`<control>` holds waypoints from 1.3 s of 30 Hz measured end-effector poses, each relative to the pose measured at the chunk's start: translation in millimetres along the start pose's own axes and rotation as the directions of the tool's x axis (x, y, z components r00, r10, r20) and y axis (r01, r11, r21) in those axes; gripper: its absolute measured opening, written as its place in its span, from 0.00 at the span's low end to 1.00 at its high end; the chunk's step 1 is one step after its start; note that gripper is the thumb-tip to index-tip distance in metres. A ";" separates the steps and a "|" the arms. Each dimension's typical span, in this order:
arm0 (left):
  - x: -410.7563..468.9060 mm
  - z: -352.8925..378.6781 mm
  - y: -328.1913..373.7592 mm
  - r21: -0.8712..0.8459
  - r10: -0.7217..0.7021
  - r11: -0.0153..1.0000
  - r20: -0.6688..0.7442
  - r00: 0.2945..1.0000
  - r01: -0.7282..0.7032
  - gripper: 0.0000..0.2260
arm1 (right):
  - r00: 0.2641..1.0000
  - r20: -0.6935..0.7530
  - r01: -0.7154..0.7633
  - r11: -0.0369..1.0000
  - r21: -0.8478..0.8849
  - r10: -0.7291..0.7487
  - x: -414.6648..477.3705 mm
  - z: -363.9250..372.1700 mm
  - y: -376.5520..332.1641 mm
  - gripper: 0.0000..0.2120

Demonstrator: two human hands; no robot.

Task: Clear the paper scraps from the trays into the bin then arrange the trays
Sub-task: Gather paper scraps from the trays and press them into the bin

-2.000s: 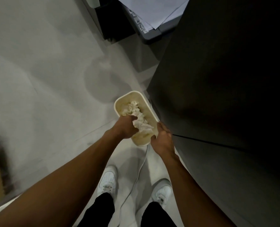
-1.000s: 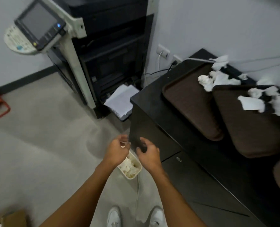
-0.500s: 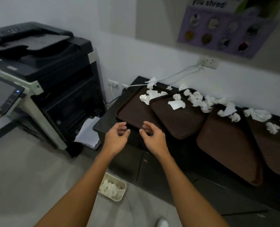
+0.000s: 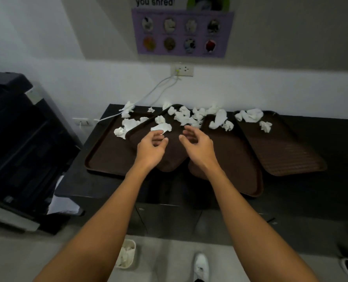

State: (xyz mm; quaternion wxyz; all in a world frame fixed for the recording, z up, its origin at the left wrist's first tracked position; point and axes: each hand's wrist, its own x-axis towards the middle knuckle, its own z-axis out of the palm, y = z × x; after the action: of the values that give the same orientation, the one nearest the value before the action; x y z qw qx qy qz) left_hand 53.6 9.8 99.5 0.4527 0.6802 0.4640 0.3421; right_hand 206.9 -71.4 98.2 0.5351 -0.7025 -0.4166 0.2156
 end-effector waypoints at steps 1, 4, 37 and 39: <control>6.8 13.7 5.7 -0.006 0.005 1.000 0.012 1.000 -0.005 0.14 | 1.000 -0.020 -0.004 1.000 0.000 0.004 8.3 -13.0 5.3 0.21; 27.4 56.9 21.1 -0.022 0.013 1.000 0.062 0.998 -0.011 0.14 | 0.998 -0.062 -0.021 1.000 -0.008 0.020 33.2 -51.1 19.6 0.19; 165.2 334.7 52.1 0.064 -0.031 0.998 0.283 0.959 0.013 0.10 | 0.930 -0.043 -0.281 0.629 -0.725 0.366 263.7 -282.2 263.7 0.33; 168.2 337.1 47.6 0.071 -0.037 0.997 0.288 0.957 0.017 0.11 | 0.919 0.021 -0.245 0.613 -0.751 0.394 273.5 -281.4 276.5 0.33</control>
State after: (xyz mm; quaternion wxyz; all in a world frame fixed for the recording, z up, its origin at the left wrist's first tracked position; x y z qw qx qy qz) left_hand 423.8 59.9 31.6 0.4970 0.7314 0.4136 0.2167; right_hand 668.8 -31.4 -26.1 0.1185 -0.8973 -0.3826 0.1857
